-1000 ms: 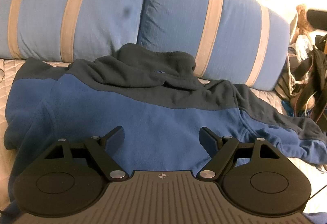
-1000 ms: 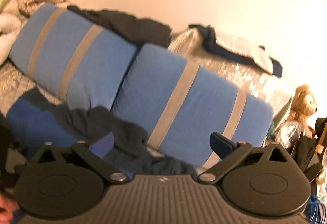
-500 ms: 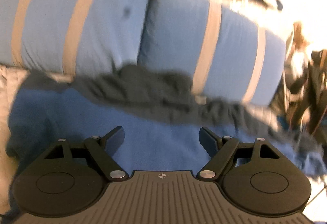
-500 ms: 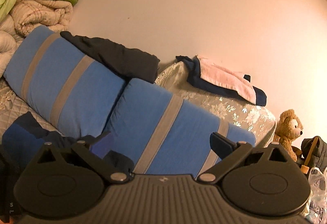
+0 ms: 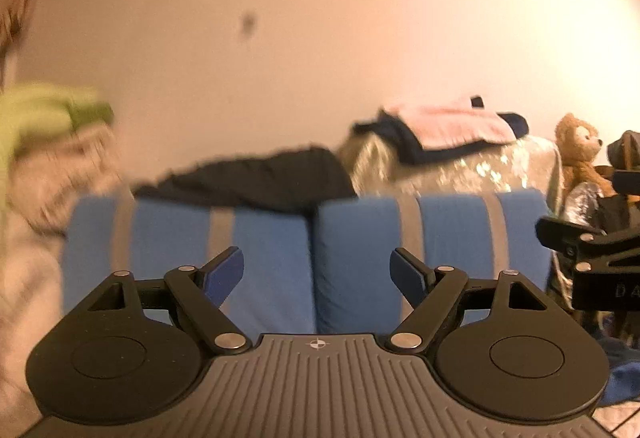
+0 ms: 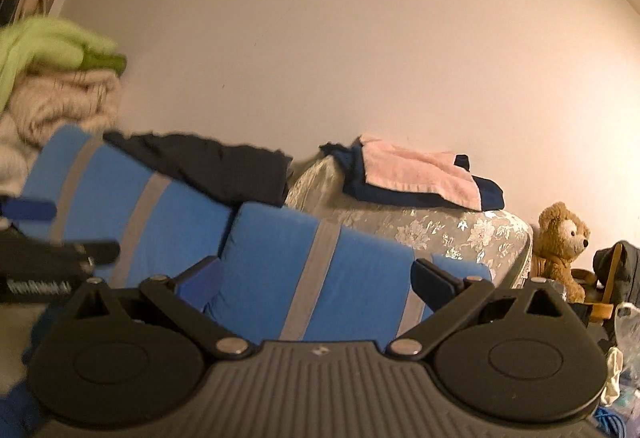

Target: Fold clothes

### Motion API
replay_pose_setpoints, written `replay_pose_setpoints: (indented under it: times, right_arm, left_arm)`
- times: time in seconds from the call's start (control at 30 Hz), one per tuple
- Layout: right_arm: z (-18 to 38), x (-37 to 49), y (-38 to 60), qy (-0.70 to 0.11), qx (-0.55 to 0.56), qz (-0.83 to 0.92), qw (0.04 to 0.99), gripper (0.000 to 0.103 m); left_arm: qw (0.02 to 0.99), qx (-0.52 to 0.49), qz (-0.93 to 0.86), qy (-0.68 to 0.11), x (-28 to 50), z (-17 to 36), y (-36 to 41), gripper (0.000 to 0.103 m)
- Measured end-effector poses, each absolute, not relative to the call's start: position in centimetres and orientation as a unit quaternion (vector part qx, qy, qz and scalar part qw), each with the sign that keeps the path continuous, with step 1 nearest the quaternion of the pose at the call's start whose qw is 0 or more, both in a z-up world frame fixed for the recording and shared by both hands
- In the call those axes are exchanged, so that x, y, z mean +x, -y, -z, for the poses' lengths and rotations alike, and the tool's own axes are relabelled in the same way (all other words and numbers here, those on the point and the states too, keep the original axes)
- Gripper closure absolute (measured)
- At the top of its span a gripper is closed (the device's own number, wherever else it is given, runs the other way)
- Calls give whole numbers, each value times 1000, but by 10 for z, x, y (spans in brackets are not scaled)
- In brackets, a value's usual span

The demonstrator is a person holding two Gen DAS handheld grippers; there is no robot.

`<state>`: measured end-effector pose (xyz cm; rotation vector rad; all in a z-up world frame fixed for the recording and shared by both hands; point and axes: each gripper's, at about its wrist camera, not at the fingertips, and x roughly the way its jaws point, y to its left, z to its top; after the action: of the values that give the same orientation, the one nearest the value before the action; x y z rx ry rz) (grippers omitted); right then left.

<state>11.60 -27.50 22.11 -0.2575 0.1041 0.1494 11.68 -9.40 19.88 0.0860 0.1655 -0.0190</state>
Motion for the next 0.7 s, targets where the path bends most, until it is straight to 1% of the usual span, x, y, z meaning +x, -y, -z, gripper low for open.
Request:
replay_pose_setpoints:
  times: [0.13, 0.43, 0.57, 0.7]
  right_arm:
    - [-243, 112, 295, -33, -104, -69, 992, 0]
    - [-281, 119, 343, -20, -82, -45, 995, 0]
    - [-283, 130, 362, -20, -85, -35, 996, 0]
    - [-275, 148, 382, -32, -102, -33, 994, 0]
  left_arm:
    - [997, 56, -6, -52, 102, -228, 102, 22]
    - [997, 62, -47, -9, 88, -260, 81, 22]
    - [996, 70, -60, -4, 91, -259, 66, 22]
    - [994, 85, -62, -12, 102, -243, 41, 22]
